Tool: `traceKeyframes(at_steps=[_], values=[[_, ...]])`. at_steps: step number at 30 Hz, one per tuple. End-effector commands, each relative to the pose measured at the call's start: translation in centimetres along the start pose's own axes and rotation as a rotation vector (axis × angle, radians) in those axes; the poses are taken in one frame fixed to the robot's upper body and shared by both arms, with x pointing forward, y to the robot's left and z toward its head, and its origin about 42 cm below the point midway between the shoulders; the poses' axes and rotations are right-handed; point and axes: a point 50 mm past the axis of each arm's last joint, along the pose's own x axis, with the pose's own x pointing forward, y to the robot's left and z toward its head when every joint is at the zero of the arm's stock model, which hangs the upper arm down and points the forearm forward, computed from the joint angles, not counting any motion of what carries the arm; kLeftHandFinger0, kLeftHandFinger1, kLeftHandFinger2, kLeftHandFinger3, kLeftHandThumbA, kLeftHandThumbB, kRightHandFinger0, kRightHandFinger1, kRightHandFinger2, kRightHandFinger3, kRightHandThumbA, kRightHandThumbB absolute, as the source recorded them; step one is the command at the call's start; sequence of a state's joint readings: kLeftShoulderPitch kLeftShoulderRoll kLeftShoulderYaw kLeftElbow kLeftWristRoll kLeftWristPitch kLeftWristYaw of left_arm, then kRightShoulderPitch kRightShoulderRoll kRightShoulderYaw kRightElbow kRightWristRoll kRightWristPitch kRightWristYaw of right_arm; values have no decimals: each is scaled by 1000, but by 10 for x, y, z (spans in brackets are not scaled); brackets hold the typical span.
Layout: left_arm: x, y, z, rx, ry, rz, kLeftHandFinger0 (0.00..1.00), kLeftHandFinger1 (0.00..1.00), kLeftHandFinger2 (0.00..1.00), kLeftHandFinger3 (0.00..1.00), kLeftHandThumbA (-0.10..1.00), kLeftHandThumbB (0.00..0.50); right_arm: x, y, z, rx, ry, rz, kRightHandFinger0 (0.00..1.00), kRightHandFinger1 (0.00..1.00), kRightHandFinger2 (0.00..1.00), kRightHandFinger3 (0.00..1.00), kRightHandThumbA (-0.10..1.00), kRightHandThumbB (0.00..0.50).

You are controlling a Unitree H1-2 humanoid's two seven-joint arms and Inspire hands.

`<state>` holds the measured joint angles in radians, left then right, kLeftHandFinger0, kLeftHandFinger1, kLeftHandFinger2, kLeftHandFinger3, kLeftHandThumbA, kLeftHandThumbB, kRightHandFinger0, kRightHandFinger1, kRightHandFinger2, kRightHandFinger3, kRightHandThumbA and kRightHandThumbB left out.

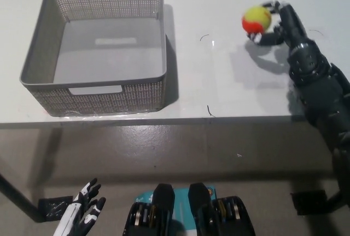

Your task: Use the right hand to pick up a tennis ball and put it into a container on the left side

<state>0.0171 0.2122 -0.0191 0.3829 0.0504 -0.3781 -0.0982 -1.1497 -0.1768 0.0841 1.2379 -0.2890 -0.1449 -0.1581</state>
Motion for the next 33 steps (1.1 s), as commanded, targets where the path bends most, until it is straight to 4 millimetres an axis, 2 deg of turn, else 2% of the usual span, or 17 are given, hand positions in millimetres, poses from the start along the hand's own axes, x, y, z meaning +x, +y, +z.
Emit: traceKeyframes(at_steps=[1, 3, 5, 7, 9, 12, 15, 20, 21, 22, 23, 24, 25, 27, 30, 32, 33], values=[[-1, 3, 3, 8, -22, 1, 1000, 1000, 1000, 1000, 787, 347, 17, -11, 84, 93, -221, -56, 0, 0, 2, 42, 667, 0], [-1, 3, 2, 2, -26, 5, 1000, 1000, 1000, 1000, 778, 341, 17, -6, 101, 99, -246, -51, 0, 8, 62, 21, 623, 0], [-1, 3, 3, 4, -25, 5, 1000, 1000, 1000, 1000, 778, 341, 16, -1, 116, 109, -268, -38, 0, 80, 267, 63, 602, 0], [-1, 3, 3, 9, -19, 4, 1000, 1000, 1000, 1000, 782, 335, 15, 4, 129, 120, -282, -12, 0, 85, 381, 142, 636, 0], [-1, 3, 4, 8, -23, 3, 1000, 1000, 1000, 1000, 781, 331, 15, 11, 143, 126, -305, 6, 0, 30, 313, 177, 611, 0], [-4, 2, 2, 10, -15, -1, 1000, 1000, 1000, 1000, 782, 328, 11, 26, 157, 108, -363, 23, 0, 0, 26, 74, 601, 0], [-4, 2, 2, 7, -19, -3, 1000, 1000, 1000, 1000, 787, 323, 8, 44, 172, 119, -395, 52, 0, 0, 0, 0, 632, 0], [-6, 1, 2, 0, -3, -13, 1000, 1000, 1000, 1000, 791, 326, 0, 74, 193, 100, -437, 104, 0, 0, 0, 29, 638, 0], [-6, 1, 3, 1, -2, -12, 1000, 1000, 1000, 1000, 791, 331, -3, 82, 197, 88, -447, 117, 0, 0, 25, 45, 649, 0], [-6, 1, 3, 2, -4, -12, 1000, 1000, 1000, 1000, 791, 332, -4, 88, 199, 86, -453, 124, 0, 50, 121, 73, 647, 0], [-6, 1, 4, 2, -5, -13, 1000, 1000, 1000, 1000, 792, 337, -6, 96, 202, 82, -461, 131, 35, 163, 300, 131, 651, 0], [-5, 1, 4, 2, -4, -15, 1000, 1000, 1000, 1000, 792, 339, -7, 100, 203, 72, -465, 133, 34, 207, 379, 142, 654, 0], [-5, 1, 5, 6, -4, -16, 1000, 1000, 1000, 1000, 797, 344, -10, 109, 205, 59, -470, 153, 153, 338, 528, 293, 667, 0], [-5, 2, 5, 11, -10, -18, 1000, 1000, 1000, 1000, 798, 338, -15, 122, 210, 35, -478, 181, 31, 218, 436, 195, 639, 0], [-5, 0, 3, 0, -10, -29, 1000, 1000, 1000, 1000, 799, 347, -21, 141, 215, 34, -440, 230, 0, 183, 532, 93, 538, 0], [-5, 0, 4, -4, -12, -31, 1000, 1000, 1000, 1000, 795, 345, -26, 152, 217, 37, -443, 262, 0, 329, 724, 325, 445, 0], [-5, -1, 4, -11, -10, -31, 1000, 1000, 1000, 1000, 784, 345, -27, 155, 218, 30, -451, 269, 0, 367, 752, 391, 426, 0]])
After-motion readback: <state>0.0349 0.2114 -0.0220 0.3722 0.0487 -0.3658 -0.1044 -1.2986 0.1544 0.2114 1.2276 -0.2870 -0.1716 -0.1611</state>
